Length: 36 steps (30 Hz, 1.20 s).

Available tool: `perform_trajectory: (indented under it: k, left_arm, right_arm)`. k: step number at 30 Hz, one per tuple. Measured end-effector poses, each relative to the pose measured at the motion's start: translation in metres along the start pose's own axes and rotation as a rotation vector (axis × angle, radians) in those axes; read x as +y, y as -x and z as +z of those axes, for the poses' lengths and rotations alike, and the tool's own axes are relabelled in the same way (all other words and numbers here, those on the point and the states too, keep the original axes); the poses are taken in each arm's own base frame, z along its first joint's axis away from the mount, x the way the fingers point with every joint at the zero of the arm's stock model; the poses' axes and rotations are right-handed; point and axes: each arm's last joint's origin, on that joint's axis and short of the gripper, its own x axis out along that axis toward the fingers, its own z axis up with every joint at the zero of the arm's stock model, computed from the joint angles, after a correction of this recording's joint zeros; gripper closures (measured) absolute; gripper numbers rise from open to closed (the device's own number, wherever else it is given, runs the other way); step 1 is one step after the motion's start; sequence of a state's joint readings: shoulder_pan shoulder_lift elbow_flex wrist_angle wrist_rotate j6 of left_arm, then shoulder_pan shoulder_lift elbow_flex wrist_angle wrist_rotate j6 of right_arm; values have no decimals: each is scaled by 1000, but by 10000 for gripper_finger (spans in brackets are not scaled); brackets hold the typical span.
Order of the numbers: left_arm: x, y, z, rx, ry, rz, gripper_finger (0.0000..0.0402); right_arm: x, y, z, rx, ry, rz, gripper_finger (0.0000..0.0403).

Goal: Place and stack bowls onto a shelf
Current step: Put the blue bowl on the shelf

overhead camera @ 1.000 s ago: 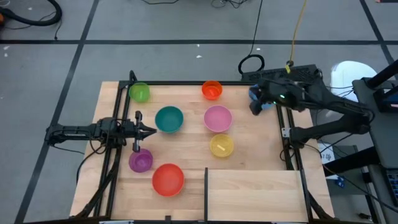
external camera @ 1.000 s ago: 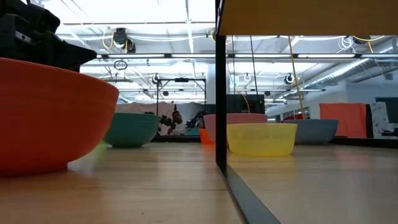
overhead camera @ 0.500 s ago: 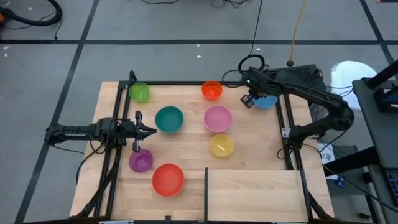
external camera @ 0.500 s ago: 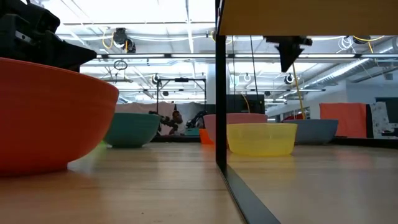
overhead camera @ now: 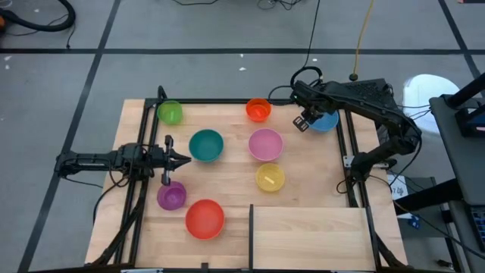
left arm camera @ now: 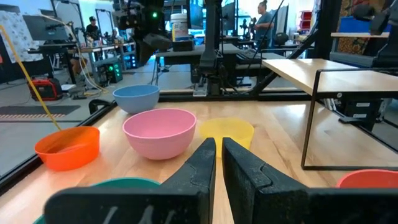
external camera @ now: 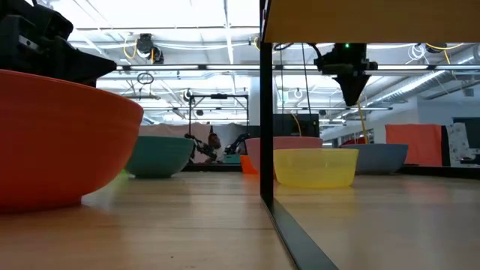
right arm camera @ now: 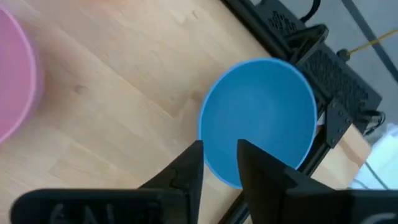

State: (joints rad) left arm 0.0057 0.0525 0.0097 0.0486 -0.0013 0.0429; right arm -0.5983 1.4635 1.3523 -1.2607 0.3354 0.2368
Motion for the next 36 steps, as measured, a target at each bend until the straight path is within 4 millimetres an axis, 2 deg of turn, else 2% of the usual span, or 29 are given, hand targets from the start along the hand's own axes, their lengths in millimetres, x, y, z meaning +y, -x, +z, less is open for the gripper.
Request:
perform_trajectory:
  k: [10,17,32,36]
  left_arm:
    - [0,0,0,0,-1,0,366]
    - [0,0,0,0,-4,0,366]
    - [0,0,0,0,-3,0,366]
    - [0,0,0,0,0,0,366]
  right_arm:
    - [7,-45,-17,103,7,-28,249]
    - [13,-68,-30,133,24,-38,220]
    - [20,-97,-42,112,99,-31,216]
    - [20,-98,-44,120,111,-29,229]
